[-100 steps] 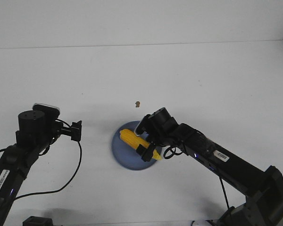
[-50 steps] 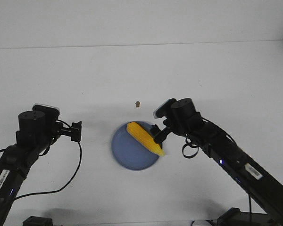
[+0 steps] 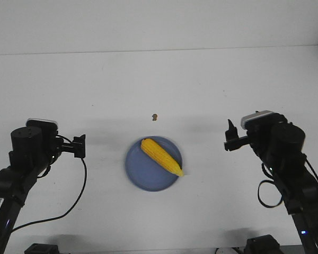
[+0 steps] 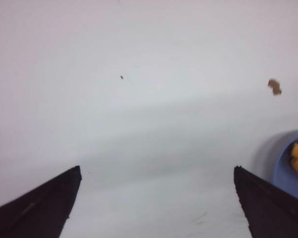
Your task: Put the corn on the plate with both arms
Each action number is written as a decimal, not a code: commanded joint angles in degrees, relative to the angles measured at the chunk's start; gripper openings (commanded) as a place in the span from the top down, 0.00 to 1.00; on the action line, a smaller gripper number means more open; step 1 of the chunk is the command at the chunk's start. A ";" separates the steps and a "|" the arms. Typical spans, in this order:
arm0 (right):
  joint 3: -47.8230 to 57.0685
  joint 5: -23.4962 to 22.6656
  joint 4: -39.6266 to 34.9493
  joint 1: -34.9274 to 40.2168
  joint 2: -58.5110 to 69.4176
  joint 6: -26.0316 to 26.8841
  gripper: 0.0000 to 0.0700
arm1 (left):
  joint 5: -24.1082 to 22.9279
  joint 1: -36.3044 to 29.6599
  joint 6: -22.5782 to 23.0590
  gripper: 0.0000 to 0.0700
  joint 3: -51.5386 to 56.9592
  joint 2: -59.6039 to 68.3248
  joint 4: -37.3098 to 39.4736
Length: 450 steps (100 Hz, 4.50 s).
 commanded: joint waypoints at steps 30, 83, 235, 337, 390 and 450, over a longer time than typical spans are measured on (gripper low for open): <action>-19.37 -0.50 8.41 -3.87 -22.97 2.03 0.18 | 0.20 0.46 -2.10 0.11 -11.30 -18.27 6.12; -28.26 3.91 8.46 -3.87 -39.58 4.42 0.18 | -5.49 0.46 -3.72 0.11 -23.28 -39.08 8.87; -28.24 4.44 8.85 -3.87 -39.54 5.20 0.99 | -5.46 0.46 -3.76 0.98 -23.21 -39.10 9.51; -28.24 4.44 8.87 -3.87 -39.54 5.20 0.99 | -6.56 1.42 -4.20 0.98 -53.07 -59.01 31.39; -28.24 4.44 8.85 -3.87 -39.54 5.22 0.99 | -5.95 1.42 -4.13 0.98 -56.00 -59.01 35.01; -28.24 4.42 8.85 -3.87 -39.54 5.20 0.99 | -5.88 1.42 -4.13 0.98 -56.00 -59.01 34.99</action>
